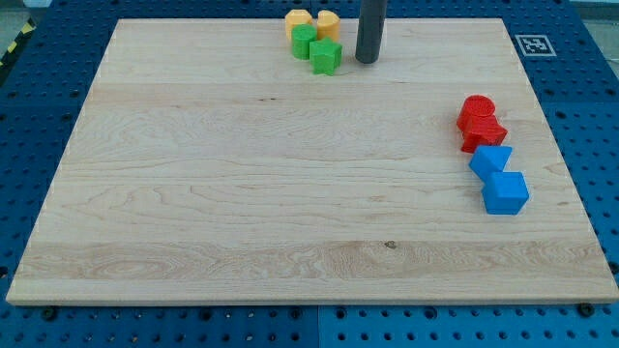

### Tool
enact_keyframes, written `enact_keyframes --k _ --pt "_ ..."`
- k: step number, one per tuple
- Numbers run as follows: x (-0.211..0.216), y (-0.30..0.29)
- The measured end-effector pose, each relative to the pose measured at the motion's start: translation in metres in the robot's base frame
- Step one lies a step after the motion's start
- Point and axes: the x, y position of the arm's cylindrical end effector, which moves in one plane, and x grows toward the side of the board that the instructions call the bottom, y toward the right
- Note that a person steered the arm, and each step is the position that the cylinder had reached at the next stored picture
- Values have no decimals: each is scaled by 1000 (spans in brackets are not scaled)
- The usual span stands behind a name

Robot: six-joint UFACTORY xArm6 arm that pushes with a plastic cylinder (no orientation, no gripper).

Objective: Push green star to the bottom of green circle

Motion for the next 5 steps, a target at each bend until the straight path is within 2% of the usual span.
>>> enact_keyframes --k 5 --pt "4 -48"
